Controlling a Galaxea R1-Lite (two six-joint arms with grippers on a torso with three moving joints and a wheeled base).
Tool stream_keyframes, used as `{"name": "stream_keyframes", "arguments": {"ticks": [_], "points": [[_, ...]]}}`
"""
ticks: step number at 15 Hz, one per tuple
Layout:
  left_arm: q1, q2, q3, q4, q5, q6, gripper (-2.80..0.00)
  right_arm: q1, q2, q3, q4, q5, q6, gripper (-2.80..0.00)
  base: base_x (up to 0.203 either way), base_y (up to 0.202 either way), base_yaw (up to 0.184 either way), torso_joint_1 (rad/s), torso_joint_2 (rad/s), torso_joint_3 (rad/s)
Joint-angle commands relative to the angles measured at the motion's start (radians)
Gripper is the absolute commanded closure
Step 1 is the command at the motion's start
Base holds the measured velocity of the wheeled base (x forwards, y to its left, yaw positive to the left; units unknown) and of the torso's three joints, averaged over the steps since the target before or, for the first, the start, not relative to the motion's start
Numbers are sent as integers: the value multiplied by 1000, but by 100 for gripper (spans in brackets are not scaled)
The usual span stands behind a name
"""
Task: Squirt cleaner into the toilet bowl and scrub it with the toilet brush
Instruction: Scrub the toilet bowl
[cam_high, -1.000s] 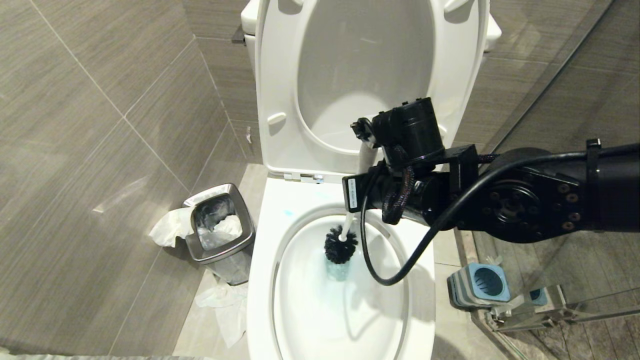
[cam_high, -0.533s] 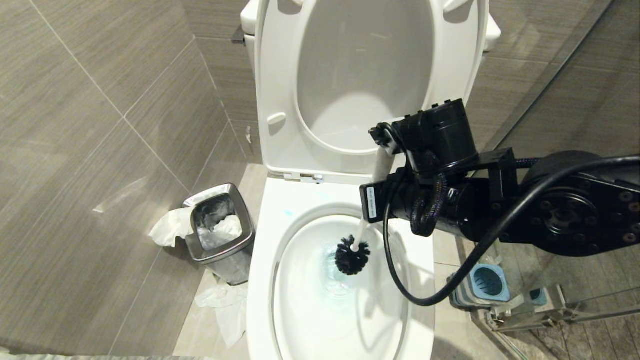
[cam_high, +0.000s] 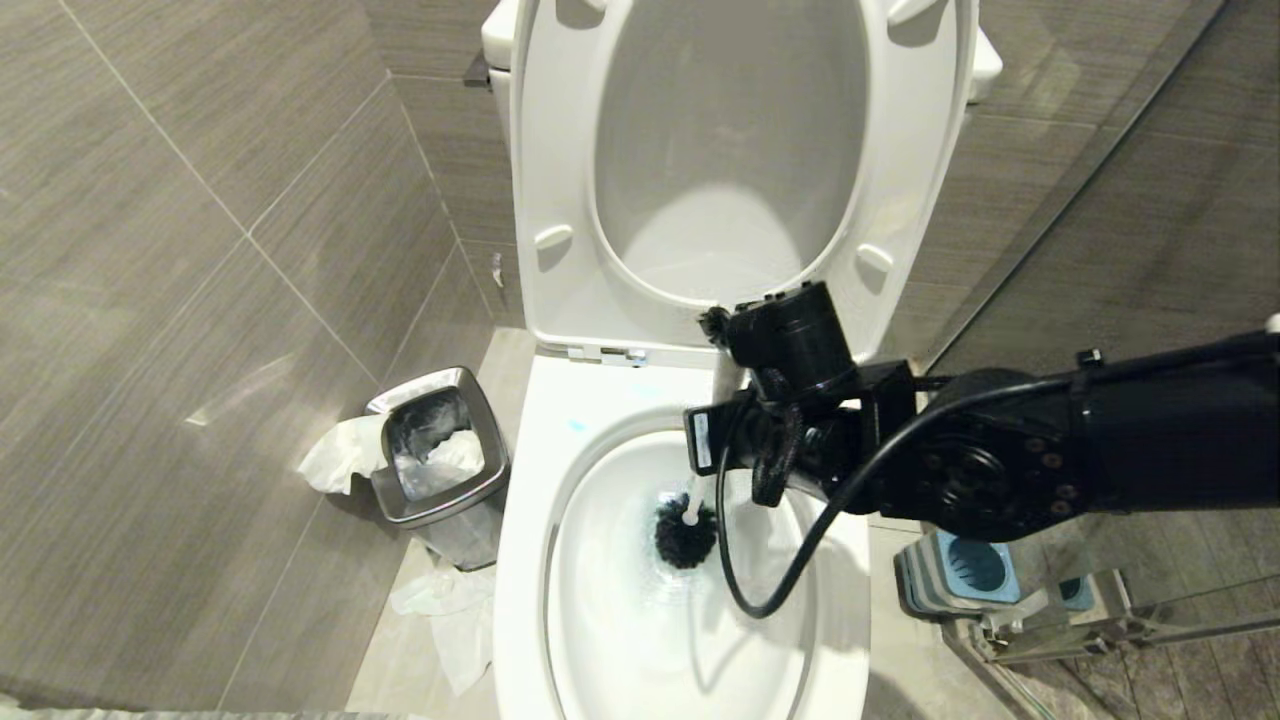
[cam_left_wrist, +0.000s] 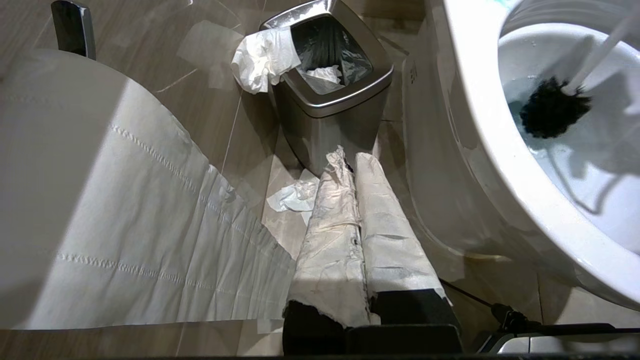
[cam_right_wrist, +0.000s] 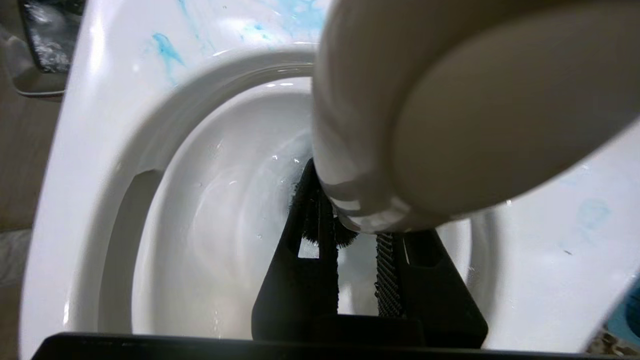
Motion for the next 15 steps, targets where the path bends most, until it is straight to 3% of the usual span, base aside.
{"name": "stream_keyframes", "arguments": {"ticks": [1, 4, 8, 12, 15], "points": [[-1, 1, 2, 0, 0, 0, 0, -7, 127, -8, -81, -10, -2, 0, 0, 0, 0, 0, 0, 0], [-1, 0, 2, 0, 0, 0, 0, -17, 173, -12, -131, -40, -5, 0, 0, 0, 0, 0, 0, 0], [-1, 0, 2, 0, 0, 0, 0, 0, 49, 3, -120, -42, -7, 0, 0, 0, 0, 0, 0, 0], [-1, 0, 2, 0, 0, 0, 0, 29, -131, -8, 9, -38, -10, 0, 0, 0, 0, 0, 0, 0], [-1, 0, 2, 1, 0, 0, 0, 30, -141, -3, 40, -39, -8, 0, 0, 0, 0, 0, 0, 0]]}}
